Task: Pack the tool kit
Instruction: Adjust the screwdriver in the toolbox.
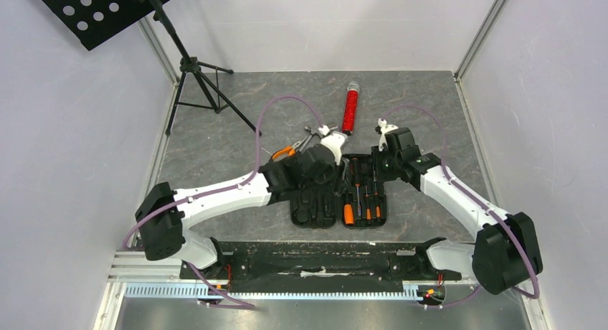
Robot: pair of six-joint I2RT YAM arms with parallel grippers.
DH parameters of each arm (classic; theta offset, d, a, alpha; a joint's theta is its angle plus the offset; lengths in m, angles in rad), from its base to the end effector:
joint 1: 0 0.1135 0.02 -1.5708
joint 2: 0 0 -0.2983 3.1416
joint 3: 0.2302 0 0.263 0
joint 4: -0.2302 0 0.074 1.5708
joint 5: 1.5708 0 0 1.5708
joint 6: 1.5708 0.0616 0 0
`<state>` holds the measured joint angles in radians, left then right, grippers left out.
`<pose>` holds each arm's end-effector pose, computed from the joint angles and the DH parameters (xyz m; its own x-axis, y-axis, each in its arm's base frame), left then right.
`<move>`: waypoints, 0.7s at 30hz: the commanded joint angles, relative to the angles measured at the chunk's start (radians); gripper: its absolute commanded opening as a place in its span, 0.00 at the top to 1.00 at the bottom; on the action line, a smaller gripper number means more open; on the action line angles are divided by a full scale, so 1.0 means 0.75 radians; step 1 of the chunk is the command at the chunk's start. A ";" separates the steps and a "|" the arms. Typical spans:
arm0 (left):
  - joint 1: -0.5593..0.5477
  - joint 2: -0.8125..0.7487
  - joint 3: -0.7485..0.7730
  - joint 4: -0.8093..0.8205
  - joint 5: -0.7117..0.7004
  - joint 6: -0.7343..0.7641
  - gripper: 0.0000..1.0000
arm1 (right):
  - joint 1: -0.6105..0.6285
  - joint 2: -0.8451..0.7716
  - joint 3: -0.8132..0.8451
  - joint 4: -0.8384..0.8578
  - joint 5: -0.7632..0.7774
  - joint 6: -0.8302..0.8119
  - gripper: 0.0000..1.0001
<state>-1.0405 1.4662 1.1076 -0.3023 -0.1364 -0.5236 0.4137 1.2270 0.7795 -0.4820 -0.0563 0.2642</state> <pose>0.1874 -0.3031 0.2936 -0.6690 0.1617 -0.7254 0.5379 0.7789 -0.3224 0.2342 0.1066 0.2291 -0.8211 -0.0757 -0.5657 -0.2256 0.9535 0.1997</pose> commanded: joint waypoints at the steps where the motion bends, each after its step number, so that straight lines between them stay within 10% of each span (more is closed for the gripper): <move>1: -0.162 0.068 -0.027 0.258 -0.050 0.234 0.49 | -0.090 0.035 0.030 0.157 -0.219 -0.076 0.73; 21: -0.301 0.499 0.089 0.359 0.090 0.591 0.68 | -0.120 0.266 0.059 0.371 -0.339 -0.085 0.75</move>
<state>-1.2591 1.8118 1.1183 -0.0761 -0.0471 -0.1234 0.3286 1.4097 0.7834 -0.2573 -0.2932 0.2214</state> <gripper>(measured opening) 0.327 0.248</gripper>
